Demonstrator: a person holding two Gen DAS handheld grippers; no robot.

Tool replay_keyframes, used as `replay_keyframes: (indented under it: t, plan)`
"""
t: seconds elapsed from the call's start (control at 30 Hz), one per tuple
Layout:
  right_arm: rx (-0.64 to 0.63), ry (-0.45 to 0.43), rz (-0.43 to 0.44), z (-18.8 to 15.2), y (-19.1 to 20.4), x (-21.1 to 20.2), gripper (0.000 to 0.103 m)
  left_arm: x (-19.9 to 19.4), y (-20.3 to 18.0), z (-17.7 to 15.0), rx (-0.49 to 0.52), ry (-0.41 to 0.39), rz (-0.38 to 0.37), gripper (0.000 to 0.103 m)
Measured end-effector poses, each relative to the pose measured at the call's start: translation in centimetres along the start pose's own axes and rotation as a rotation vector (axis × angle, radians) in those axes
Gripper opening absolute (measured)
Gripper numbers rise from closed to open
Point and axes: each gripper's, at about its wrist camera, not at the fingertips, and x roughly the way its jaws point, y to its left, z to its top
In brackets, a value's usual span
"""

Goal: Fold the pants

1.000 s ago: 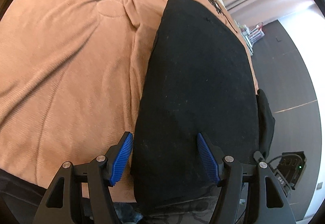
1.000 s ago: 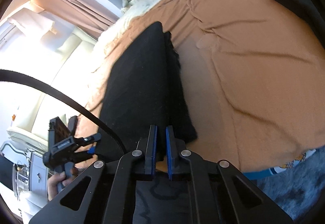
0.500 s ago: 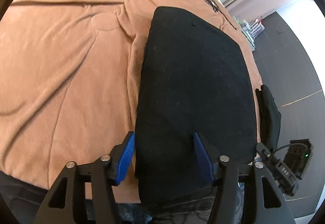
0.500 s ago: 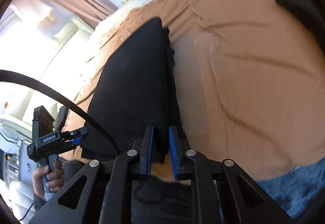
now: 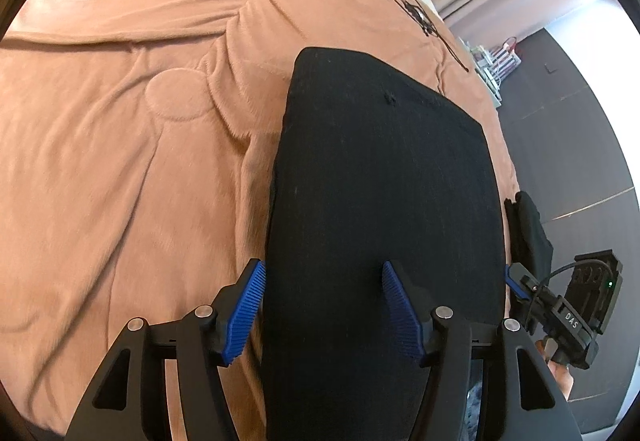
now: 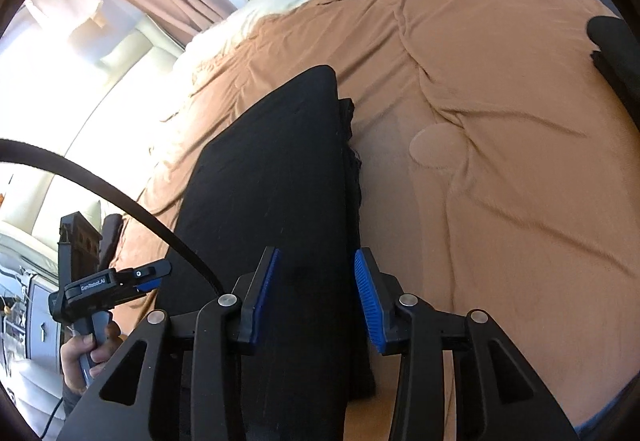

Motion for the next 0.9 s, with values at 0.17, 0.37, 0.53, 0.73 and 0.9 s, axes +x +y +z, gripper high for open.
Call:
replay_keyframes:
  t: [0.17,0.37,0.53,0.73,0.9]
  plan:
    - [-0.009,0.027,0.000,1.6,0.3,2.3,0.037,1.1,-0.5,1.3,-0.002,-0.001,-0.006,0.065]
    - [0.009,0.035,0.009,2.6,-0.4,3.8,0.037,2.2,-0.4,3.4,-0.006,0.003,-0.023,0.065]
    - [0.020,0.042,0.011,3.3,-0.8,5.0,0.037,2.9,-0.2,4.6,-0.007,0.002,-0.030,0.066]
    - [0.025,0.043,0.017,4.0,-1.1,6.2,0.037,3.5,0.2,5.9,-0.015,-0.009,-0.061,0.066]
    - [0.040,0.042,-0.004,3.0,-2.0,6.5,0.037,2.5,-1.7,6.3,0.041,-0.035,-0.072,0.066]
